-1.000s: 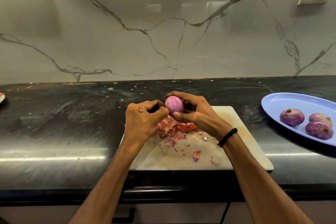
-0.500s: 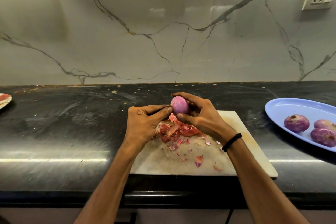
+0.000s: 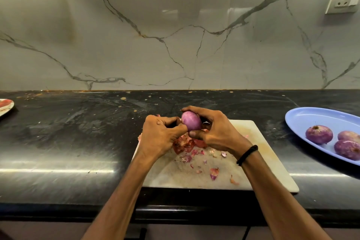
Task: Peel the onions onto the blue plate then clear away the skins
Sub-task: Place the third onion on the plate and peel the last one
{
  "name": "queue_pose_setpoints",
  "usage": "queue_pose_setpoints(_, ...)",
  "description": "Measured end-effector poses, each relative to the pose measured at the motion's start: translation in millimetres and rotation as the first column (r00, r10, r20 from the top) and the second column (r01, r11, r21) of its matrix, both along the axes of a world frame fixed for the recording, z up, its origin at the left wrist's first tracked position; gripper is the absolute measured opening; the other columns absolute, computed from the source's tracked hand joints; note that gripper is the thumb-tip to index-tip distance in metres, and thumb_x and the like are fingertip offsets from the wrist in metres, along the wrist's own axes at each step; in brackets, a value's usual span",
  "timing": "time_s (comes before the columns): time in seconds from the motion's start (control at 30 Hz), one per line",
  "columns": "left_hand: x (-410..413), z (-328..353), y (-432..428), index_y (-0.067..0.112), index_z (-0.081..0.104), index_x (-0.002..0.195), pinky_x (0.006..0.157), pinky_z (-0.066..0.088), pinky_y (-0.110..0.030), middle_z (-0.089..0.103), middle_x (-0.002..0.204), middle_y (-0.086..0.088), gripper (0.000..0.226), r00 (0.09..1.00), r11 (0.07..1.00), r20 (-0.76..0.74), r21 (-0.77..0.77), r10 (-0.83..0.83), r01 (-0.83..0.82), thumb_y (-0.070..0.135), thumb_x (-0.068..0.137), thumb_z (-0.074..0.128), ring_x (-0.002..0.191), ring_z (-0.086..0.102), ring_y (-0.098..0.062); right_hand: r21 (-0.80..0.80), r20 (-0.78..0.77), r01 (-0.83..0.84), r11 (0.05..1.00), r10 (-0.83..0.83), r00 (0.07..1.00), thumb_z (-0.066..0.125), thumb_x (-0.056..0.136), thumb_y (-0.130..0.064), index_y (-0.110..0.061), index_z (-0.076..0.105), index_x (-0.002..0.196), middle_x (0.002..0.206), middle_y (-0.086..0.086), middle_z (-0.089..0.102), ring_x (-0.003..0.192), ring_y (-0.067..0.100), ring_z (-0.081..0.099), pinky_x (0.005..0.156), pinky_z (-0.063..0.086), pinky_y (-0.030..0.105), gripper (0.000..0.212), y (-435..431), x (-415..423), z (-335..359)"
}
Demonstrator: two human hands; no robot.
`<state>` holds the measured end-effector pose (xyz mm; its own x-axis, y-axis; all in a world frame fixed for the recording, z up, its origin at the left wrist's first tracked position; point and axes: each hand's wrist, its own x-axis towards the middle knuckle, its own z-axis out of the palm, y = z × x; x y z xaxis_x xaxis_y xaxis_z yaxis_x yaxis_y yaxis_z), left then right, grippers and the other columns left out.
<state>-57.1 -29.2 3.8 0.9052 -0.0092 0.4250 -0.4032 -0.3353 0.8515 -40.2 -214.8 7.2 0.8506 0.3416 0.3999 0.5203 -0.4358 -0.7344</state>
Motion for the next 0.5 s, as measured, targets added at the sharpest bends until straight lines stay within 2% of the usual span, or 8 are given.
queue_pose_setpoints(0.07,-0.8,0.5,-2.4,0.006,0.076,0.068,0.056,0.051,-0.051,0.067,0.063,-0.020,0.012,1.000,0.999,0.020,-0.030,0.012,-0.012,0.010,0.079,0.076,0.055,0.055,-0.016,0.021,0.001,-0.010,1.000,0.010,1.000,0.082,0.077,-0.006,-0.031,0.056,0.133,0.135,-0.004,0.060,0.124,0.015,0.056,0.102,0.051,0.033,0.066,0.7,0.4,0.2)
queue_pose_setpoints(0.13,-1.5,4.6,-5.0,0.006,0.077,0.066,0.059,0.056,-0.045,0.068,0.063,-0.020,0.015,0.999,0.978,-0.034,-0.208,-0.001,-0.006,0.007,0.081,0.075,0.057,0.060,-0.021,0.105,-0.020,-0.034,0.994,0.036,0.999,0.081,0.078,-0.003,-0.026,0.057,0.133,0.134,-0.002,0.059,0.121,0.018,0.058,0.099,0.054,0.033,0.064,0.5,-0.2,1.4)
queue_pose_setpoints(0.2,-2.1,9.3,-7.2,0.005,0.077,0.069,0.063,0.057,-0.037,0.068,0.062,-0.016,0.016,0.991,0.897,-0.123,-0.443,-0.059,-0.002,0.003,0.083,0.072,0.059,0.062,-0.020,0.198,-0.054,-0.044,0.979,0.056,0.997,0.079,0.079,-0.001,-0.019,0.054,0.137,0.133,-0.001,0.058,0.119,0.019,0.060,0.097,0.054,0.030,0.065,2.6,-2.1,4.0)
queue_pose_setpoints(0.27,-2.5,12.4,-7.9,0.003,0.077,0.072,0.061,0.059,-0.030,0.068,0.065,-0.014,0.015,0.980,0.812,-0.170,-0.583,-0.100,-0.019,0.001,0.085,0.070,0.058,0.063,-0.018,0.282,-0.075,-0.057,0.958,0.081,0.994,0.077,0.080,0.003,-0.015,0.052,0.138,0.133,0.001,0.058,0.119,0.020,0.061,0.097,0.054,0.031,0.066,4.5,-3.4,5.7)
queue_pose_setpoints(0.33,-2.1,12.8,-6.6,0.005,0.078,0.076,0.060,0.058,-0.027,0.071,0.069,-0.014,0.012,0.979,0.785,-0.172,-0.618,-0.108,-0.022,0.003,0.085,0.071,0.060,0.066,-0.019,0.320,-0.081,-0.061,0.945,0.091,0.992,0.077,0.079,0.006,-0.015,0.050,0.137,0.134,0.003,0.057,0.119,0.022,0.061,0.098,0.054,0.033,0.067,5.2,-3.7,5.6)
queue_pose_setpoints(0.4,-2.6,11.4,-5.3,0.005,0.078,0.084,0.059,0.057,-0.024,0.074,0.074,-0.014,0.006,0.983,0.814,-0.149,-0.581,-0.109,0.002,0.006,0.084,0.072,0.063,0.069,-0.019,0.327,-0.091,-0.056,0.943,0.091,0.992,0.076,0.078,0.009,-0.016,0.049,0.135,0.134,0.004,0.056,0.119,0.023,0.061,0.098,0.054,0.035,0.067,4.5,-3.5,5.7)
queue_pose_setpoints(0.5,-3.6,9.1,-4.1,0.005,0.078,0.092,0.061,0.057,-0.022,0.076,0.076,-0.009,0.009,0.995,0.874,-0.093,-0.485,-0.047,-0.004,0.009,0.084,0.074,0.067,0.073,-0.017,0.341,-0.105,-0.052,0.939,0.093,0.990,0.075,0.077,0.012,-0.017,0.047,0.132,0.134,0.007,0.055,0.120,0.024,0.061,0.097,0.054,0.034,0.068,3.6,-2.3,5.6)
